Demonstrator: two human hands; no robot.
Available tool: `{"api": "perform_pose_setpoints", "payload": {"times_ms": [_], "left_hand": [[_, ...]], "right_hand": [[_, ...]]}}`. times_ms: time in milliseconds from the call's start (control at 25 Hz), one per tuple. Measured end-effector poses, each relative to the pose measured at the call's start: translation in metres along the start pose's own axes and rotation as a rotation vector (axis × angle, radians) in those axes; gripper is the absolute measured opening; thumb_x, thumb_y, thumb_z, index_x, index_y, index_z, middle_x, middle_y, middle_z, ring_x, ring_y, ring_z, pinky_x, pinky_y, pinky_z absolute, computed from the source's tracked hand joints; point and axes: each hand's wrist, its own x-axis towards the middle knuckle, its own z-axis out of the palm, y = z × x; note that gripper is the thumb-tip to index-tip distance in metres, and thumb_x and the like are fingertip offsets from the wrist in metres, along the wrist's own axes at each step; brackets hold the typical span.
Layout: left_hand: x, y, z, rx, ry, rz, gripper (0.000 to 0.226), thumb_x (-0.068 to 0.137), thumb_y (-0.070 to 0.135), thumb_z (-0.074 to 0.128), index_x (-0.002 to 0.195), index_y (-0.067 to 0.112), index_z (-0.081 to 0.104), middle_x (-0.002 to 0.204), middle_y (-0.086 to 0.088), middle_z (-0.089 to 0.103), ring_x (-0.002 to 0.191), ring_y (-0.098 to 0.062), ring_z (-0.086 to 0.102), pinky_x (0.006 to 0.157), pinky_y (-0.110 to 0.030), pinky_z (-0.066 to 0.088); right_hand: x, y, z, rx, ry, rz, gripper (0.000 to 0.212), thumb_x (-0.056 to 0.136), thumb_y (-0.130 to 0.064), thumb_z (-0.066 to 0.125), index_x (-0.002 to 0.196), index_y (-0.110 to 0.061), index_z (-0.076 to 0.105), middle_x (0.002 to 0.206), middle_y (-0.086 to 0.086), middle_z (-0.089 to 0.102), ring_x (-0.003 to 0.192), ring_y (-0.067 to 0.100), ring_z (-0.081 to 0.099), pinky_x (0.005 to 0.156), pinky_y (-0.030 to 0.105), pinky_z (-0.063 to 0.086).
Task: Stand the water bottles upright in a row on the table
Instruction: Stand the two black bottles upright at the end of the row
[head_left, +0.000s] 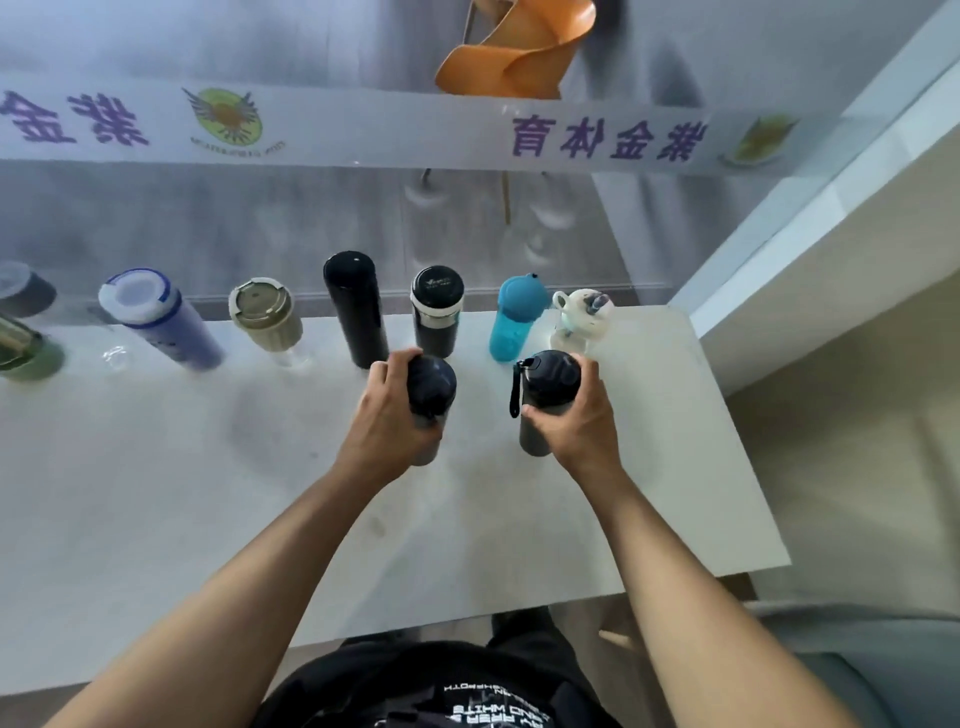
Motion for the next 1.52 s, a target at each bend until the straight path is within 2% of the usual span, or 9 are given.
{"api": "perform_pose_setpoints", "payload": {"times_ms": [160, 440, 600, 720, 960, 1120, 1240, 1400, 1520], "left_hand": [[0.008, 0.041, 0.057, 0.002, 0.001, -0.056, 0.072, 0.071, 0.021, 0.077, 0.133, 0.024, 0.041, 0.117, -0.006, 0.047, 0.1, -0.028, 0.055, 0.084, -0.038, 0.05], [0.021, 0.103, 0.152, 0.052, -0.004, -0.092, 0.076, 0.071, 0.023, 0.079, 0.136, 0.023, 0.04, 0.127, -0.006, 0.049, 0.106, -0.027, 0.055, 0.083, -0.031, 0.043], [0.028, 0.119, 0.178, 0.089, 0.004, -0.107, 0.076, 0.071, 0.024, 0.08, 0.136, 0.024, 0.04, 0.127, -0.005, 0.048, 0.107, -0.026, 0.054, 0.084, -0.029, 0.042], [0.035, 0.125, 0.187, 0.1, 0.009, -0.113, 0.078, 0.071, 0.024, 0.08, 0.137, 0.025, 0.039, 0.127, -0.004, 0.048, 0.107, -0.024, 0.053, 0.087, -0.033, 0.046], [0.045, 0.131, 0.199, 0.105, 0.033, -0.116, 0.08, 0.07, 0.021, 0.083, 0.138, 0.024, 0.039, 0.127, -0.005, 0.048, 0.108, -0.022, 0.052, 0.09, -0.025, 0.042], [0.049, 0.138, 0.206, 0.119, 0.004, -0.111, 0.083, 0.071, 0.021, 0.084, 0.138, 0.027, 0.036, 0.131, -0.005, 0.047, 0.111, -0.022, 0.052, 0.094, -0.031, 0.048], [0.053, 0.142, 0.21, 0.121, -0.015, -0.102, 0.085, 0.07, 0.022, 0.085, 0.139, 0.028, 0.035, 0.134, -0.004, 0.046, 0.114, -0.023, 0.052, 0.096, -0.033, 0.049], [0.059, 0.15, 0.221, 0.118, -0.038, -0.064, 0.085, 0.07, 0.024, 0.085, 0.139, 0.029, 0.034, 0.134, -0.003, 0.046, 0.115, -0.02, 0.052, 0.096, -0.029, 0.048], [0.065, 0.161, 0.237, 0.11, -0.058, -0.029, 0.084, 0.068, 0.026, 0.084, 0.137, 0.029, 0.037, 0.129, -0.002, 0.05, 0.112, -0.021, 0.052, 0.096, -0.03, 0.048]], "right_hand": [[0.027, 0.054, -0.045, 0.014, 0.007, 0.044, 0.078, 0.065, -0.029, 0.09, 0.131, -0.023, 0.048, 0.118, 0.003, 0.062, 0.108, 0.025, 0.06, 0.091, 0.038, 0.051], [0.108, 0.141, -0.098, 0.064, -0.047, 0.08, 0.08, 0.065, -0.026, 0.09, 0.131, -0.025, 0.044, 0.123, 0.003, 0.065, 0.11, 0.027, 0.063, 0.094, 0.039, 0.052], [0.155, 0.157, -0.106, 0.119, -0.086, 0.059, 0.078, 0.067, -0.022, 0.09, 0.13, -0.025, 0.045, 0.123, 0.001, 0.066, 0.11, 0.025, 0.063, 0.093, 0.031, 0.049], [0.188, 0.16, -0.106, 0.145, -0.103, 0.038, 0.077, 0.069, -0.02, 0.089, 0.132, -0.025, 0.045, 0.126, 0.001, 0.064, 0.115, 0.023, 0.061, 0.099, 0.034, 0.048], [0.226, 0.17, -0.106, 0.162, -0.124, 0.001, 0.078, 0.069, -0.019, 0.088, 0.133, -0.028, 0.043, 0.127, -0.001, 0.063, 0.116, 0.021, 0.059, 0.1, 0.034, 0.047], [0.231, 0.173, -0.105, 0.202, -0.134, -0.006, 0.08, 0.069, -0.02, 0.088, 0.135, -0.028, 0.042, 0.129, -0.003, 0.061, 0.119, 0.019, 0.058, 0.1, 0.029, 0.045], [0.225, 0.177, -0.107, 0.224, -0.141, 0.051, 0.096, 0.069, -0.027, 0.091, 0.145, -0.024, 0.033, 0.139, -0.002, 0.051, 0.127, 0.015, 0.049, 0.105, 0.026, 0.039], [0.177, 0.195, -0.113, 0.128, -0.134, 0.136, 0.091, 0.076, -0.026, 0.083, 0.15, -0.021, 0.03, 0.145, 0.008, 0.043, 0.134, 0.024, 0.046, 0.109, 0.039, 0.042], [0.123, 0.208, -0.121, 0.138, -0.4, 0.106, 0.091, 0.078, -0.023, 0.078, 0.151, -0.036, 0.026, 0.146, -0.005, 0.041, 0.133, 0.013, 0.044, 0.109, 0.034, 0.041]]}}
